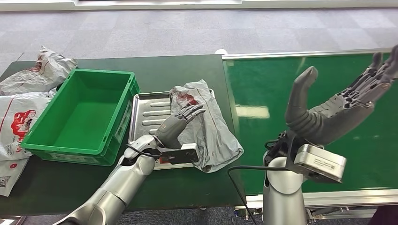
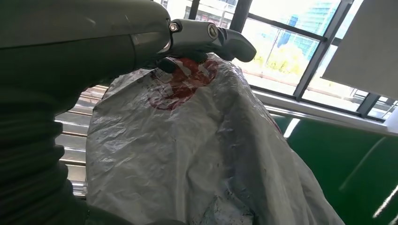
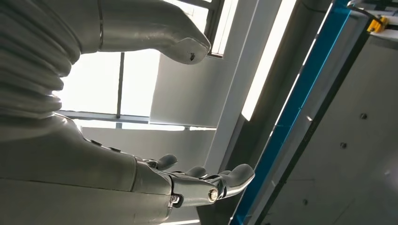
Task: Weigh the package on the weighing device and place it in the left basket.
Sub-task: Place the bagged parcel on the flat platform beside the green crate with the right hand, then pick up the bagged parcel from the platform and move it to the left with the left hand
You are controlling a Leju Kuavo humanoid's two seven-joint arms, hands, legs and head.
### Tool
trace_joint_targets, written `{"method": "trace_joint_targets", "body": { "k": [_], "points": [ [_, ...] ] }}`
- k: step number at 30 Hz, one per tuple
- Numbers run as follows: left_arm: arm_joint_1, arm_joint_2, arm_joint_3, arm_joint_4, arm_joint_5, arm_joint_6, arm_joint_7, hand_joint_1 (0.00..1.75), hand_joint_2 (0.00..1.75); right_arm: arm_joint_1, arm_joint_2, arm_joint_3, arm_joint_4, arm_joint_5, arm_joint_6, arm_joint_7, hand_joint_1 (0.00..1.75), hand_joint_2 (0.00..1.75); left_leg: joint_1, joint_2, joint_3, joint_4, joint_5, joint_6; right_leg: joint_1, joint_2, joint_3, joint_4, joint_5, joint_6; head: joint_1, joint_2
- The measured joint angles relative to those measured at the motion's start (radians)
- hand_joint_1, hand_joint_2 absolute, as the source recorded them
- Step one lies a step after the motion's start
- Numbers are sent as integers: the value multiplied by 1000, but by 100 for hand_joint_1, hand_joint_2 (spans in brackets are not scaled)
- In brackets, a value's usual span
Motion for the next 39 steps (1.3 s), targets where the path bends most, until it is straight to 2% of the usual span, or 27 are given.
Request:
{"method": "trace_joint_targets", "body": {
  "k": [1, 5, 14, 22, 24, 26, 28, 32, 39],
  "points": [
    [-4, -2, -3, 5, 0, -1, 0, 3, 175, 0, 0, 1, 3, 1, 0, 0, 0, 175, 0, 0, 0, 0, 0, 0, 0, 0, 0, 0, 0, 0, 0, 0],
    [-25, -17, -29, 32, -12, -15, 0, 175, 175, -4, 0, 6, 17, 15, 0, 2, 0, 175, 0, -1, -1, 0, 0, 0, 0, -1, 0, 0, 0, 0, 0, 0],
    [-72, -35, -79, 96, -4, -10, -1, 175, 175, -17, 1, 6, 46, 33, 0, 8, 0, 175, 0, -1, -1, 0, 0, 0, 0, -1, 0, 0, 0, 0, 0, 0],
    [-108, -36, -129, 164, -65, 78, 32, 174, 175, -16, 1, -1, 61, 46, 0, 8, 0, 175, 0, -1, -1, 0, 0, 0, 0, 0, -1, 0, 0, 0, 0, 0],
    [-114, -36, -143, 180, -76, 93, 41, 117, 175, -16, 1, -4, 63, 50, 0, 10, 0, 175, 0, -1, -1, 0, 0, 0, 0, 0, -1, 0, 0, 0, 0, 0],
    [-116, -37, -152, 189, -93, 109, 53, 31, 175, -16, 1, -6, 64, 50, 0, 11, 0, 175, 0, 0, -1, 0, 0, 0, 0, 0, -1, 0, 0, 0, 0, 0],
    [-116, -37, -159, 196, -114, 134, 72, 0, 175, -16, 1, -7, 64, 54, 0, 17, 0, 175, 0, 0, -1, 0, 0, 0, 0, 0, -1, 0, 0, 0, 0, 0],
    [-120, -37, -169, 208, -137, 167, 99, 0, 175, -15, 1, -9, 64, 62, 0, 25, 0, 175, 0, 0, -1, 0, 0, 0, 0, 0, -1, 0, 0, 0, 0, 0],
    [-129, -37, -176, 217, -146, 169, 106, 0, 175, -14, 1, -9, 64, 73, 0, 37, 0, 175, 0, 0, -1, 0, 0, 0, 0, 0, 0, 0, 0, 0, 0, 0]
  ]
}}
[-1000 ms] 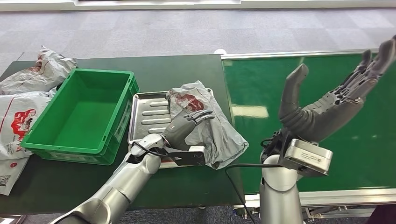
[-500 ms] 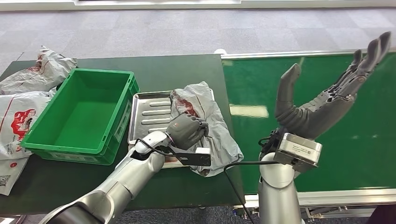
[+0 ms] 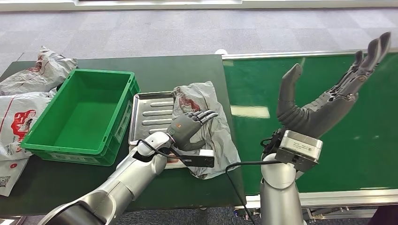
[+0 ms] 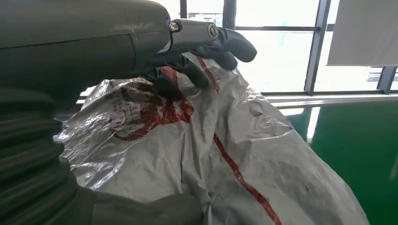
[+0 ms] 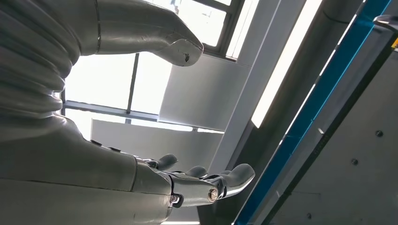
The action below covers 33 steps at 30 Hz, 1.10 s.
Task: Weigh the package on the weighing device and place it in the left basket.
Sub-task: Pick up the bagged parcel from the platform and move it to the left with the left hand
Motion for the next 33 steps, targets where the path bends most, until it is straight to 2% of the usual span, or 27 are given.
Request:
{"method": "trace_joint_targets", "body": {
  "k": [15, 16, 19, 20, 33],
  "points": [
    [-8, 0, -40, 14, -57, -19, 30, 0, 175, 2, 0, 0, 9, -23, 0, -1, 0, 175, 0, 0, 0, 0, 0, 0, 0, 0, 0, 0, 0, 0, 0, 0],
    [-9, -1, -44, 17, -62, -19, 32, 29, 175, 2, 0, 0, 9, -23, 0, 0, 0, 175, 0, 0, 0, 0, 0, 0, 0, 0, 0, 0, 0, 0, 0, 0],
    [-12, -4, -53, 31, -69, -19, 30, 158, 175, 2, 0, 0, 9, -20, 0, 3, 0, 175, 0, 0, 0, 0, 0, 0, 0, 0, 0, 0, 0, 0, 0, 0],
    [-12, -6, -53, 36, -68, -19, 28, 174, 175, 3, 0, 0, 9, -19, 0, 5, 0, 175, 0, 0, 0, 0, 0, 0, 0, 0, 0, 0, 0, 0, 0, 0],
    [-20, -11, -53, 53, -63, -24, 17, 175, 175, 3, 0, 0, 10, -23, 0, 20, 0, 175, 0, 0, 0, 0, 0, 0, 0, 0, 0, 0, 0, 0, 0, 0]
  ]
}}
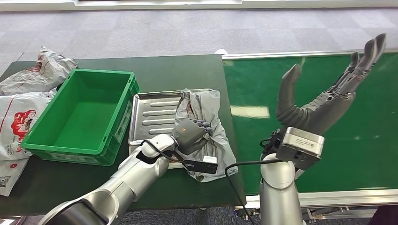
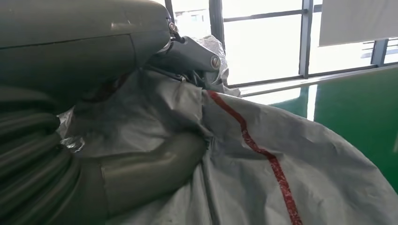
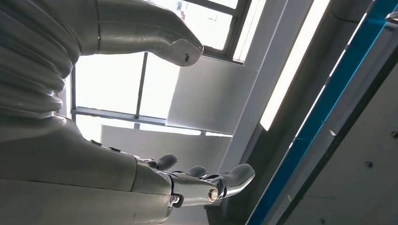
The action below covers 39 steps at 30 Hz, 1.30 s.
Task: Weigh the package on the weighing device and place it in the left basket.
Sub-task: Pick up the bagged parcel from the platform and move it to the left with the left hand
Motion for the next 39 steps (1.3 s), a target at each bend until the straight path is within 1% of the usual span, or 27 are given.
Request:
{"method": "trace_joint_targets", "body": {
  "k": [12, 14, 16, 18, 19, 23, 26, 28, 32, 39],
  "points": [
    [-1, 1, 0, -5, 21, 20, -5, 175, 175, 1, 0, 0, 10, -16, 0, -3, 0, 175, 0, 0, 0, 0, 0, 0, 0, 0, 0, 0, 0, 0, 0, 0],
    [-1, 4, 1, -15, 43, 58, -7, 175, 175, 2, 0, 0, 10, -16, 0, -3, 0, 175, 0, 0, 0, 0, 0, 0, 0, 0, 0, 0, 0, 0, 0, 0],
    [-2, 14, 10, -41, 78, 128, -4, 175, 175, 4, 0, -1, 11, -20, 0, -4, 0, 175, 0, 0, 0, 0, 0, 0, 0, 0, 0, 0, 0, 0, 0, 0],
    [-7, 30, 36, -86, 113, 202, 0, 175, 175, 7, 0, -4, 11, -27, 0, -7, 0, 175, 0, 0, 0, 0, 0, 0, 0, 0, 0, 0, 0, 0, 0, 0],
    [-13, 39, 56, -110, 122, 225, -2, 175, 175, 9, 0, -7, 11, -29, 0, -9, 0, 175, 0, 0, 0, 0, 0, 0, 0, 0, 0, 0, 0, 0, 0, 0],
    [-31, 67, 149, -196, 145, 277, -3, 175, 175, 12, -1, -16, 11, -38, 0, -12, 0, 175, 0, 0, 0, 0, 1, -1, 1, 0, 0, 1, 0, 0, 0, 0],
    [-29, 85, 222, -276, 211, 350, -7, 175, 175, 13, -1, -21, 12, -57, 0, -21, 0, 175, 0, 0, 0, 0, 1, -1, 1, 0, 0, 1, 0, 0, 0, 0],
    [-26, 99, 275, -329, 262, 378, -18, 175, 175, 14, -1, -24, 13, -68, 0, -33, 0, 175, 0, 0, 0, 0, 1, -1, 1, 0, -1, 1, 0, 0, 0, 0],
    [-18, 118, 351, -410, 301, 397, -26, 175, 175, 14, -1, -25, 16, -73, 0, -44, 0, 175, 0, -1, -1, 0, 1, -1, 1, 0, -1, 1, 0, -1, 0, 0],
    [-8, 132, 391, -465, 304, 400, -27, 175, 175, 15, -1, -26, 20, -74, 0, -46, 0, 175, 0, 0, -1, 0, 1, -1, 0, 0, 0, 1, 0, 0, 0, 0]
  ]
}}
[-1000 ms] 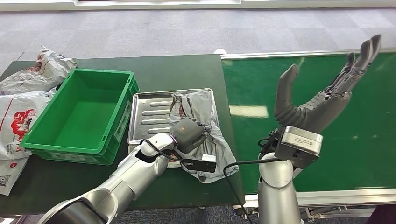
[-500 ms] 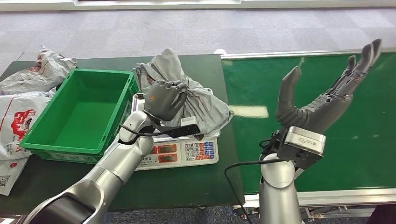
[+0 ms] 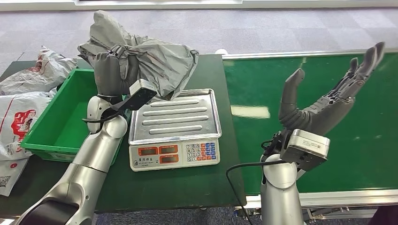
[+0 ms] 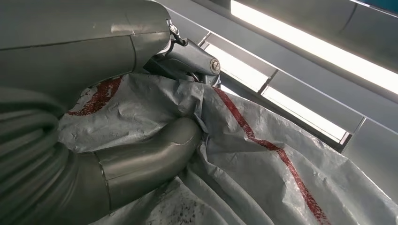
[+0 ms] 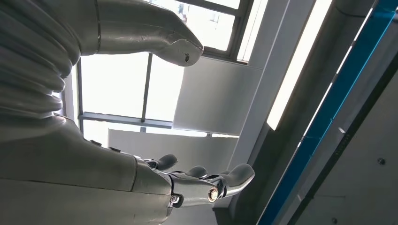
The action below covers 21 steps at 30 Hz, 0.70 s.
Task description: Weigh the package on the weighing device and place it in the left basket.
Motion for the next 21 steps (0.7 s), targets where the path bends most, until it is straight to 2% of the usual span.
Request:
{"method": "trace_joint_targets", "body": {
  "k": [3, 5, 8, 10, 15, 21],
  "points": [
    [10, 3, 13, -18, -40, 27, 38, 175, 175, 0, 0, 0, 1, -1, 0, -2, 0, 175, 0, 0, 0, 0, 0, 0, 0, 0, 0, 0, 0, 0, 0, 0],
    [11, 12, 23, -13, -183, 49, 155, 175, 175, 0, 0, 0, 2, -1, 0, -1, 0, 175, 0, 0, 0, 0, 0, 0, 0, 0, 0, 0, 0, 0, 0, 0],
    [-16, 37, 42, 66, -453, 19, 381, 175, 175, 1, 0, 0, 2, -3, 0, 0, 0, 175, 0, 1, 0, 0, 0, 0, 0, 0, 0, 0, 0, 0, 0, 0],
    [-44, 57, 59, 159, -526, -9, 454, 175, 175, 1, 0, 0, 2, -5, 0, 0, 0, 175, 1, 1, 1, 0, 0, -1, 0, 1, 0, 1, 0, 0, 0, 0],
    [-86, 102, 117, 384, -515, -21, 458, 175, 175, 1, 0, 2, 2, -3, 0, 6, 0, 175, 1, 1, 1, 0, 1, -2, 0, 1, -1, 2, 0, -1, 0, 0],
    [-88, 125, 169, 525, -501, -31, 471, 175, 175, 0, 0, 7, 2, 11, 0, 25, 0, 175, 0, 0, 0, 0, 1, -2, 0, 1, -1, 2, 0, -1, 0, 0]
  ]
}}
